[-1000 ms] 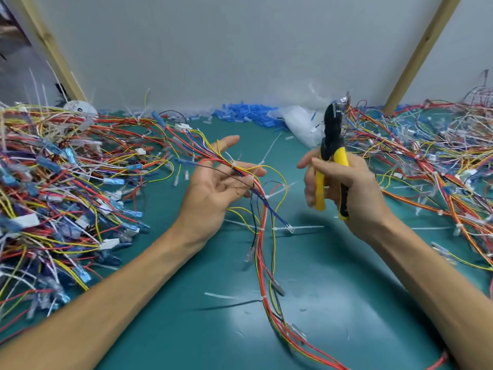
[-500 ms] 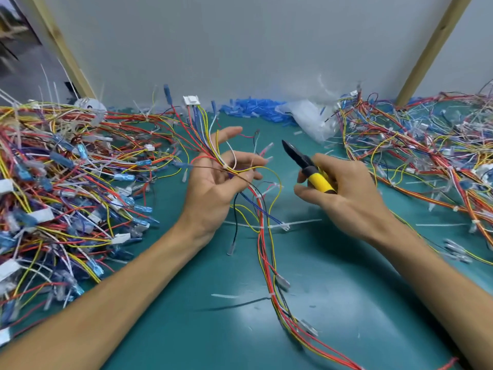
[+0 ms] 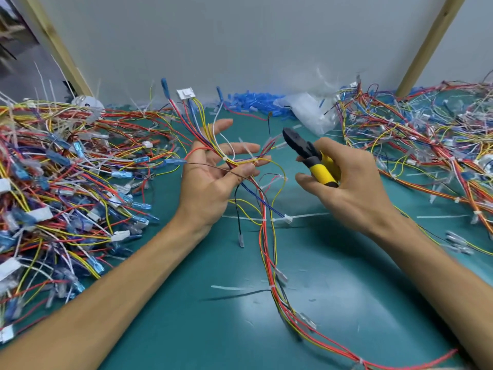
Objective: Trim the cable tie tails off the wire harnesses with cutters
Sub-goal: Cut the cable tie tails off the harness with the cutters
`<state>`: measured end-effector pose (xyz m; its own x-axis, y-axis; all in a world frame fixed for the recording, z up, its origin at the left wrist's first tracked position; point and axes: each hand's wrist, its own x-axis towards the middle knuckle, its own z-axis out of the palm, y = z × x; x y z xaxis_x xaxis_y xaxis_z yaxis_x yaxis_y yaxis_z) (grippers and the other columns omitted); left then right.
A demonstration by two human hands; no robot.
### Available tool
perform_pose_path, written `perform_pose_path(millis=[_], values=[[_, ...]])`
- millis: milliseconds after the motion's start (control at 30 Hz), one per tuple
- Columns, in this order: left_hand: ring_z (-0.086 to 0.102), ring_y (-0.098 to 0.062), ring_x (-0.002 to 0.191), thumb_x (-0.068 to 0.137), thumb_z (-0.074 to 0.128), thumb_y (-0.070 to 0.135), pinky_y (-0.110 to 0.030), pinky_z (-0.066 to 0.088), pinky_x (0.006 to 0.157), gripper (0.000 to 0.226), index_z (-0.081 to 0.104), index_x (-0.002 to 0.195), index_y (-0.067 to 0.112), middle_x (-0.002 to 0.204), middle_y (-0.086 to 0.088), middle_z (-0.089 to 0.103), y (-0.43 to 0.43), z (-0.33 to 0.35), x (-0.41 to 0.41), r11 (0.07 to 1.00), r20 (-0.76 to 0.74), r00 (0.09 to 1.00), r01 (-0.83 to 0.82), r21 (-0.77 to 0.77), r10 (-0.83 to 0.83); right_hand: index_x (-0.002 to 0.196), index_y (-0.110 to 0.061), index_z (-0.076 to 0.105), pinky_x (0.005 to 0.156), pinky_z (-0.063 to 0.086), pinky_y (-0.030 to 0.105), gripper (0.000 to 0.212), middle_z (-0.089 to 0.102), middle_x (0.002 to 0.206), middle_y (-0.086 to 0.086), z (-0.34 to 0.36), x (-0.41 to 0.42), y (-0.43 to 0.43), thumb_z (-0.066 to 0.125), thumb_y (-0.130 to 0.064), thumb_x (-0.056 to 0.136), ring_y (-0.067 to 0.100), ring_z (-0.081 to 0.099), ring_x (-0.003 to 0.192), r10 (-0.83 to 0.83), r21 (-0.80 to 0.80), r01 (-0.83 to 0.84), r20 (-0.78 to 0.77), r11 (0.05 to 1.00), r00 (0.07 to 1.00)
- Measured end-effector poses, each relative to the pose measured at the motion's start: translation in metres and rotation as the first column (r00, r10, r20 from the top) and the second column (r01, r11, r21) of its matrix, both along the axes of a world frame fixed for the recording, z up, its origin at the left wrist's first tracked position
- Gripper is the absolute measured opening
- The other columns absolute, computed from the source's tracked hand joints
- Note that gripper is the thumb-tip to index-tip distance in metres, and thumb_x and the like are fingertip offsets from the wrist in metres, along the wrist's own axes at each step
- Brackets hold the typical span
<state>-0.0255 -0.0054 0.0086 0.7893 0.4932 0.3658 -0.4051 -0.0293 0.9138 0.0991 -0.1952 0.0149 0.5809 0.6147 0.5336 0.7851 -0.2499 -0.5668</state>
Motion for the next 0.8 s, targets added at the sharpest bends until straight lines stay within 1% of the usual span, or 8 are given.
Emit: perform_pose_path(millis=[67, 133, 300, 500, 600, 633, 700, 800], values=[[0.076, -0.042, 0.097, 0.089, 0.064, -0.020, -0.040, 0.062, 0.082, 0.064, 0.035, 0.143, -0.001, 0.115, -0.034, 0.070, -0.001, 0.000, 0.000, 1.000, -0.010, 1.000, -0.008, -0.011, 0.008, 0.104, -0.018, 0.060, 0.060, 0.037, 0.030, 0.028, 0.055, 0.074, -0.009, 0.001, 0.001, 0.000, 0.078, -0.020, 0.083, 0.013, 0.046, 0.064, -0.011, -0.014, 0.012, 0.049, 1.000, 0.999], [0.077, -0.040, 0.095, 0.087, 0.070, -0.016, -0.038, 0.063, 0.080, 0.066, 0.038, 0.143, 0.001, 0.108, -0.029, 0.074, -0.002, -0.001, 0.001, 0.999, -0.027, 0.999, -0.032, -0.014, 0.032, 0.117, -0.020, 0.054, 0.060, 0.042, 0.037, 0.040, 0.056, 0.075, -0.011, 0.002, 0.002, 0.000, 0.076, -0.014, 0.084, 0.018, 0.050, 0.063, -0.015, -0.027, 0.017, 0.063, 0.999, 0.998], [0.080, -0.031, 0.083, 0.091, 0.070, -0.011, -0.033, 0.063, 0.076, 0.064, 0.040, 0.144, 0.009, 0.097, -0.010, 0.076, -0.006, -0.006, 0.002, 0.998, -0.049, 0.998, -0.036, 0.060, 0.039, 0.112, -0.022, 0.056, 0.060, 0.043, 0.037, 0.037, 0.051, 0.070, -0.015, 0.005, 0.004, -0.004, 0.075, -0.024, 0.082, 0.019, 0.043, 0.063, -0.018, -0.211, 0.074, 0.254, 0.975, 0.967], [0.079, -0.034, 0.085, 0.094, 0.065, -0.012, -0.032, 0.060, 0.075, 0.060, 0.037, 0.146, 0.001, 0.108, -0.029, 0.073, -0.001, -0.005, 0.001, 0.999, -0.038, 0.999, -0.026, 0.042, 0.027, 0.104, -0.019, 0.060, 0.061, 0.041, 0.036, 0.029, 0.052, 0.070, -0.014, 0.004, 0.007, -0.007, 0.077, -0.025, 0.082, 0.019, 0.046, 0.065, -0.071, -0.216, 0.124, 0.237, 0.969, 0.969], [0.079, -0.036, 0.087, 0.093, 0.065, -0.012, -0.031, 0.059, 0.073, 0.060, 0.038, 0.145, 0.002, 0.109, -0.028, 0.074, 0.001, -0.004, 0.001, 0.999, -0.039, 0.999, -0.021, 0.026, 0.022, 0.097, -0.017, 0.066, 0.058, 0.035, 0.032, 0.024, 0.053, 0.065, -0.007, 0.002, 0.008, -0.004, 0.080, -0.028, 0.081, 0.011, 0.044, 0.058, -0.061, -0.150, 0.062, 0.014, 0.987, 0.998], [0.079, -0.036, 0.087, 0.093, 0.066, -0.011, -0.032, 0.060, 0.073, 0.060, 0.038, 0.145, 0.002, 0.109, -0.027, 0.075, 0.001, -0.004, 0.001, 1.000, -0.041, 0.999, -0.020, 0.022, 0.021, 0.098, -0.017, 0.069, 0.058, 0.035, 0.032, 0.024, 0.053, 0.066, 0.000, 0.003, 0.006, -0.003, 0.078, -0.029, 0.080, 0.013, 0.042, 0.057, 0.016, -0.127, -0.033, -0.138, 0.991, 0.990], [0.079, -0.035, 0.086, 0.091, 0.069, -0.007, -0.034, 0.061, 0.074, 0.062, 0.038, 0.145, 0.002, 0.107, -0.023, 0.076, 0.000, -0.006, 0.003, 1.000, -0.047, 0.999, -0.012, 0.000, 0.012, 0.105, -0.019, 0.073, 0.060, 0.036, 0.034, 0.024, 0.053, 0.071, 0.013, 0.005, -0.003, -0.001, 0.075, -0.021, 0.081, 0.018, 0.042, 0.061, 0.246, -0.037, -0.283, -0.402, 0.958, 0.882], [0.079, -0.026, 0.083, 0.087, 0.077, 0.005, -0.032, 0.062, 0.076, 0.065, 0.041, 0.141, 0.006, 0.097, -0.011, 0.080, 0.001, -0.007, 0.006, 0.998, -0.044, 0.999, 0.013, -0.069, -0.016, 0.110, -0.023, 0.072, 0.059, 0.040, 0.037, 0.028, 0.048, 0.067, -0.003, 0.005, -0.015, 0.002, 0.076, -0.006, 0.089, 0.018, 0.041, 0.060, 0.431, 0.029, -0.470, -0.453, 0.882, 0.781]])
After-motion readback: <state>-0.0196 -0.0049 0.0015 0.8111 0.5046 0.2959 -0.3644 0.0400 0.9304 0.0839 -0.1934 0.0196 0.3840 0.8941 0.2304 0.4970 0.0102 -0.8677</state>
